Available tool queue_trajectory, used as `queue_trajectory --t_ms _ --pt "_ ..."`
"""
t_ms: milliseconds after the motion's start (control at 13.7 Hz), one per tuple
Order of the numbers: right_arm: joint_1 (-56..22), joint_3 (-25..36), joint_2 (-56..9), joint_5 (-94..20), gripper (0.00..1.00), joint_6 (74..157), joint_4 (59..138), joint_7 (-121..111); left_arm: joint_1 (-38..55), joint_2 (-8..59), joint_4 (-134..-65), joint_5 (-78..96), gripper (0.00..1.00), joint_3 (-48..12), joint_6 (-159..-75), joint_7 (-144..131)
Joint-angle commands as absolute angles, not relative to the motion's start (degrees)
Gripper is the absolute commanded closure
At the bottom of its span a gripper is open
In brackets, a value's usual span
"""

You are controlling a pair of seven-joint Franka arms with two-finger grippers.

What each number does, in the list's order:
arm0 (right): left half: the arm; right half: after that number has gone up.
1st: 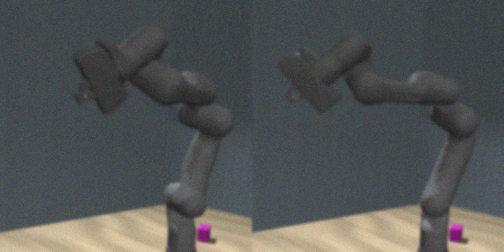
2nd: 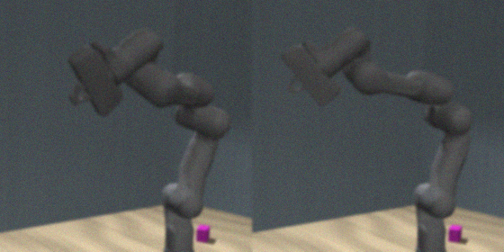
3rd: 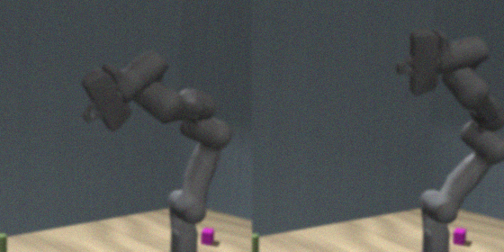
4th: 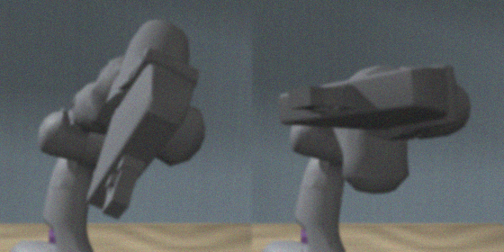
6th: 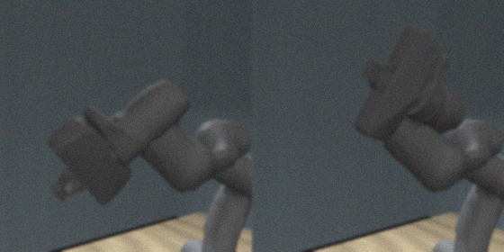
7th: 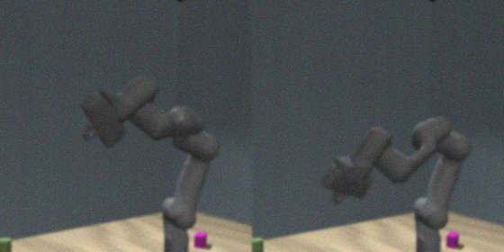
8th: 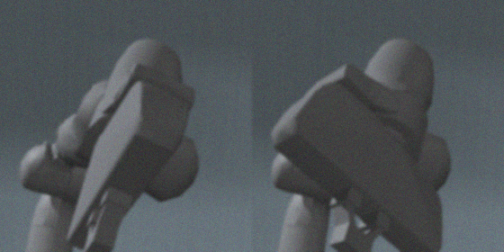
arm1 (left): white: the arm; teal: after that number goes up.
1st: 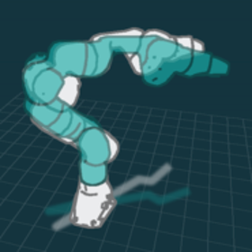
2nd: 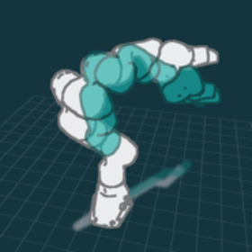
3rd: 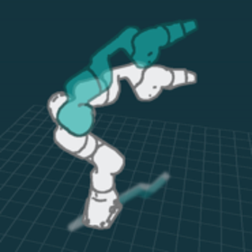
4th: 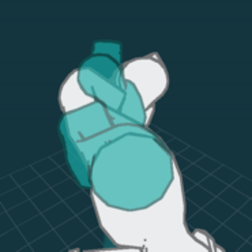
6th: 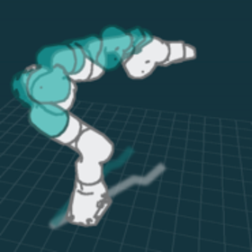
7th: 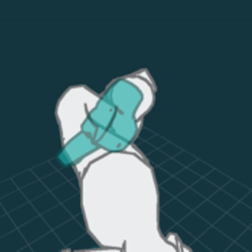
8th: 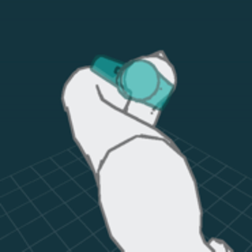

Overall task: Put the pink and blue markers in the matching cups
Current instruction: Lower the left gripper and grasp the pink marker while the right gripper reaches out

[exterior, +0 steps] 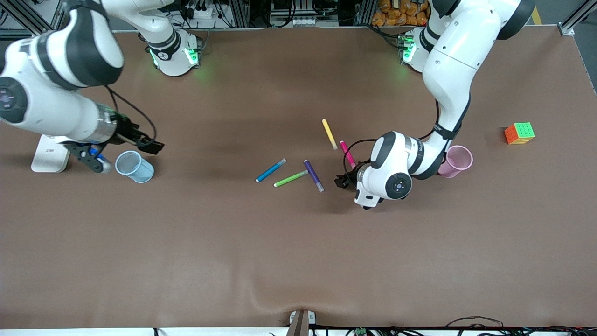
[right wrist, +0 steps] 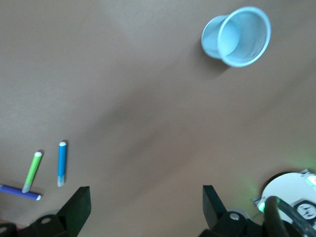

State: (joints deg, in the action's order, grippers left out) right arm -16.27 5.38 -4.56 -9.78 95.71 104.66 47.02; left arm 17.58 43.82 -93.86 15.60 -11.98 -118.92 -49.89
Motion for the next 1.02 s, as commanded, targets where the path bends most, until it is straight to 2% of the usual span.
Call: queue_trajectory --t_ms 0,73,292,511,657,730,803,949 --pt "-20.29 5.80 -2.37 -10.20 0.00 98.78 107.84 52.72 18.28 43.42 -94.92 16.52 0.19 -11.87 -119.79 -50.89" --pt "-21.52 5.80 -2.20 -10.28 0.00 100.44 108.89 53.78 18.54 43.33 -95.01 16.44 0.22 -11.87 -119.79 -50.80" --pt "-25.39 5.80 -2.46 -10.28 0.00 104.93 109.51 59.13 18.54 43.24 -95.01 15.82 0.45 -11.87 -119.79 -50.71" --pt "-30.92 5.80 -4.38 -10.20 0.00 109.67 109.60 67.91 18.54 43.24 -95.36 15.82 0.55 -11.78 -119.79 -50.71" --pt "-33.21 5.80 -5.71 -10.20 0.00 111.79 109.69 71.71 18.54 43.15 -95.89 15.73 0.67 -11.69 -119.79 -50.71" --pt "-33.57 5.80 -6.23 -10.20 0.00 112.32 109.69 72.68 18.54 43.15 -96.06 15.73 0.78 -11.60 -119.79 -50.63" --pt "-34.36 5.80 -7.11 -10.20 0.00 113.37 109.69 73.73 18.46 43.15 -96.33 15.73 0.98 -11.51 -119.79 -50.63" --pt "-37.07 5.80 -8.78 -10.20 0.00 118.10 110.74 79.07 18.28 42.89 -96.68 15.73 1.00 -11.43 -119.71 -50.45"
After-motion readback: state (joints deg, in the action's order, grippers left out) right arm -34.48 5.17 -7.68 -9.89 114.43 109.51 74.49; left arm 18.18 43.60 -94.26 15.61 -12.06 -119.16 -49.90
